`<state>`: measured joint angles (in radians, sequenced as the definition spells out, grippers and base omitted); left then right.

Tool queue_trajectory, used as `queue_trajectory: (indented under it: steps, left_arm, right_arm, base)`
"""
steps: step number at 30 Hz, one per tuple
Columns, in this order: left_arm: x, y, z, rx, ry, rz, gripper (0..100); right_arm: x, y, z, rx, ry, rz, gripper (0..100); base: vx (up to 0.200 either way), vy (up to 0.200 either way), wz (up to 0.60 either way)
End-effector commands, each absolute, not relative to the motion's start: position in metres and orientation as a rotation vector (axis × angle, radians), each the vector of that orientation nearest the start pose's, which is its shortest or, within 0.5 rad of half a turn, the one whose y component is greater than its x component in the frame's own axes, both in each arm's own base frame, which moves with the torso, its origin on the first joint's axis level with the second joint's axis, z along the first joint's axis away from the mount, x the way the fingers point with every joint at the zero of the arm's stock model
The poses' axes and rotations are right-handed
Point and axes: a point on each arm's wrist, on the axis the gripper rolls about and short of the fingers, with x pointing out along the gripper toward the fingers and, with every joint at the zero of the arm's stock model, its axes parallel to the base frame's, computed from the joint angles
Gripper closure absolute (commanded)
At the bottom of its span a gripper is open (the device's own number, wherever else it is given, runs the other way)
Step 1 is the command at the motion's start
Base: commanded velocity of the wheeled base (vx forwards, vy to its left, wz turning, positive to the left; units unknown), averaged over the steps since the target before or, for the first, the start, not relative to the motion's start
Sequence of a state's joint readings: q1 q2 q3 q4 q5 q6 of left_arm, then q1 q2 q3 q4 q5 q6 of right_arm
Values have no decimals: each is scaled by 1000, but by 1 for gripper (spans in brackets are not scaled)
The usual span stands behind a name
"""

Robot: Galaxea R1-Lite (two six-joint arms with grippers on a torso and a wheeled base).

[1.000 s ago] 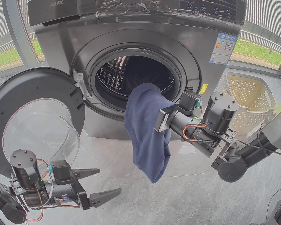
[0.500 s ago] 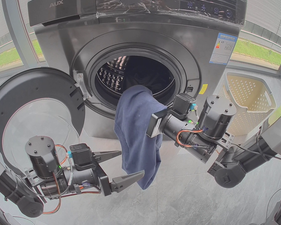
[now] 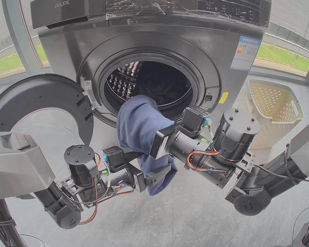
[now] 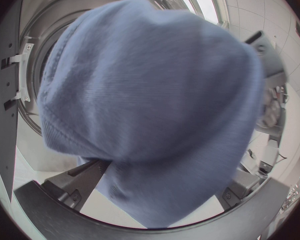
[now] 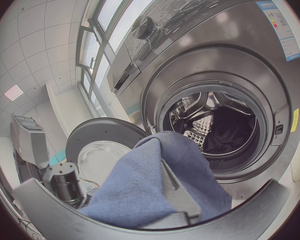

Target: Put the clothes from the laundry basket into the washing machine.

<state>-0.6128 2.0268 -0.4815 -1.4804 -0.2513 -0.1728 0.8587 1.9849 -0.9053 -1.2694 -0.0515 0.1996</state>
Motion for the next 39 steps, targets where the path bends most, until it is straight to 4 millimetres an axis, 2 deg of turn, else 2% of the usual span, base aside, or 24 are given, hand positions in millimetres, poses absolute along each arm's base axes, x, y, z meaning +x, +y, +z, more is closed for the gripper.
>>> queue_trajectory:
  steps: [1,9,17,18,22,27,30,39]
  left_arm:
    - [277,-193,72,-150,133,-785,0]
    - [289,-186,78,-161,85,-694,0]
    - [290,-183,83,-167,63,-681,0]
    - [289,-183,83,-167,62,-674,100]
    - [289,-182,86,-170,51,-669,100]
    - [284,-179,101,-185,12,-671,100]
    - [278,-176,114,-194,-19,-676,100]
    - [264,-167,130,-208,-50,-668,100]
  right_arm:
    - [237,282,177,285,-92,819,100]
    - [234,284,175,289,-82,824,100]
    - [232,284,175,295,-80,819,100]
    - [232,284,175,297,-80,818,100]
    - [232,284,177,300,-82,814,100]
    - [230,281,179,309,-82,813,100]
    - [231,279,180,311,-85,807,100]
    - [240,271,176,313,-65,759,100]
  base:
    - [0,0,0]
    - [0,0,0]
    - [0,0,0]
    - [0,0,0]
    - [0,0,0]
    - [0,0,0]
    - [0,0,0]
    - [0,0,0]
